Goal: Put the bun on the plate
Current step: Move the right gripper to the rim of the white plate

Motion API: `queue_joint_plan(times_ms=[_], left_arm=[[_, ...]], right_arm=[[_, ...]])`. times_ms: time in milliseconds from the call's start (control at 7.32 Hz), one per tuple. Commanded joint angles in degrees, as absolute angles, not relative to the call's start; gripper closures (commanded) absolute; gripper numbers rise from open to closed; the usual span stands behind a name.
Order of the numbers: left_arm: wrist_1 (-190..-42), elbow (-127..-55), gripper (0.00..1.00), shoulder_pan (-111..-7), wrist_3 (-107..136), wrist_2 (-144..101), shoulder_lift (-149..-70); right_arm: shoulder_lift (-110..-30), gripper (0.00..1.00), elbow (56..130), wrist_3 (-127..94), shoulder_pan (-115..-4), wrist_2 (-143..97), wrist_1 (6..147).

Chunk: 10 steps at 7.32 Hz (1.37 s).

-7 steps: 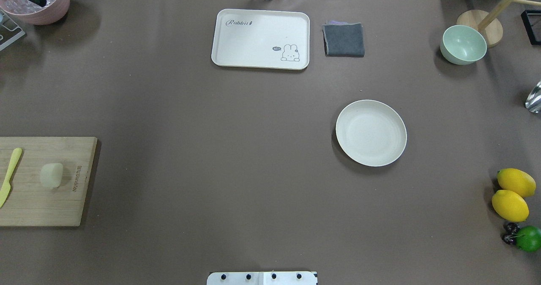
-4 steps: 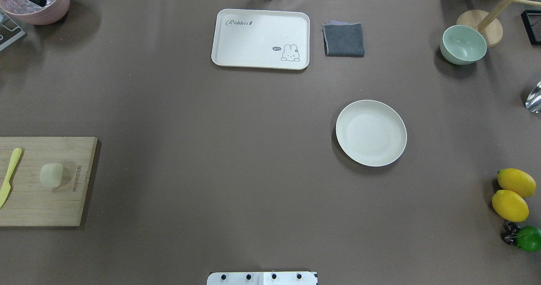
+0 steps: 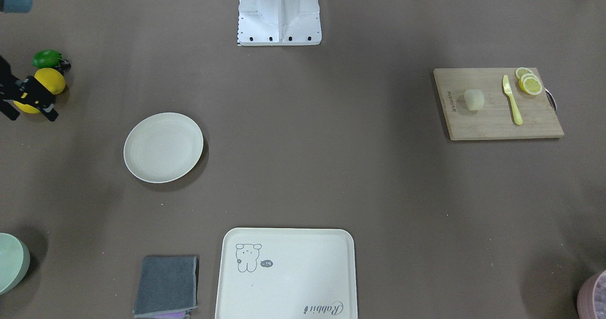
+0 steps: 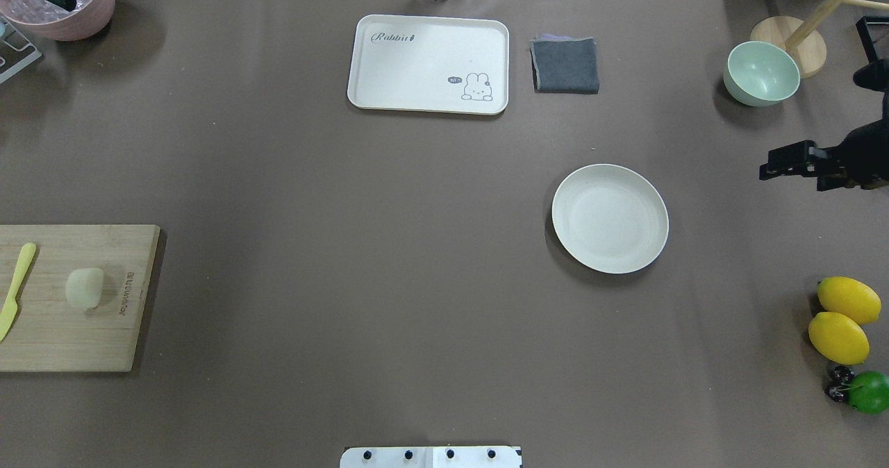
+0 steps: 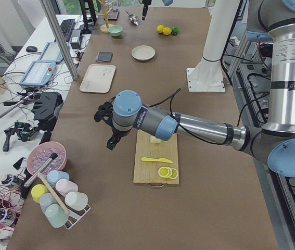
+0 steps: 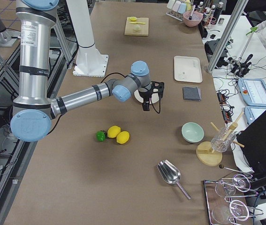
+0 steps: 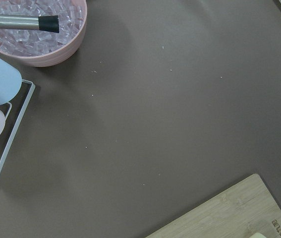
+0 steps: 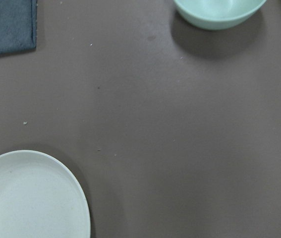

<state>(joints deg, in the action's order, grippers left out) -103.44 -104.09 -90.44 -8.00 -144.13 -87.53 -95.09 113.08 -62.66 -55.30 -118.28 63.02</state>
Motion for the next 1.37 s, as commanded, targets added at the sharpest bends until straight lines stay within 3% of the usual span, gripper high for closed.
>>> queue_joint_plan(times_ms=[0,410,957,1230], left_arm=[[-104.49,-103.89,0.02,-90.44,-7.91,-144.14,-87.36],[-104.59,-103.97,0.02,-90.44,-8.0,-144.14,-87.28],[-105.91,-103.89,0.02,-90.44,-7.91,-144.14,-86.57],[-105.91,-103.89,0.02,-90.44,-7.91,-144.14,-86.49]], right_arm=[[-93.44,0.04,109.54,-77.12,-41.71,-104.56,54.44],[-91.93,0.2,106.09,-82.09,-37.27,-100.46,50.8],[-91.58,0.24,104.16,-82.97,-35.51,-99.15,50.8],[-91.14,0.35,103.45,-82.97,-34.64,-98.71,50.89]])
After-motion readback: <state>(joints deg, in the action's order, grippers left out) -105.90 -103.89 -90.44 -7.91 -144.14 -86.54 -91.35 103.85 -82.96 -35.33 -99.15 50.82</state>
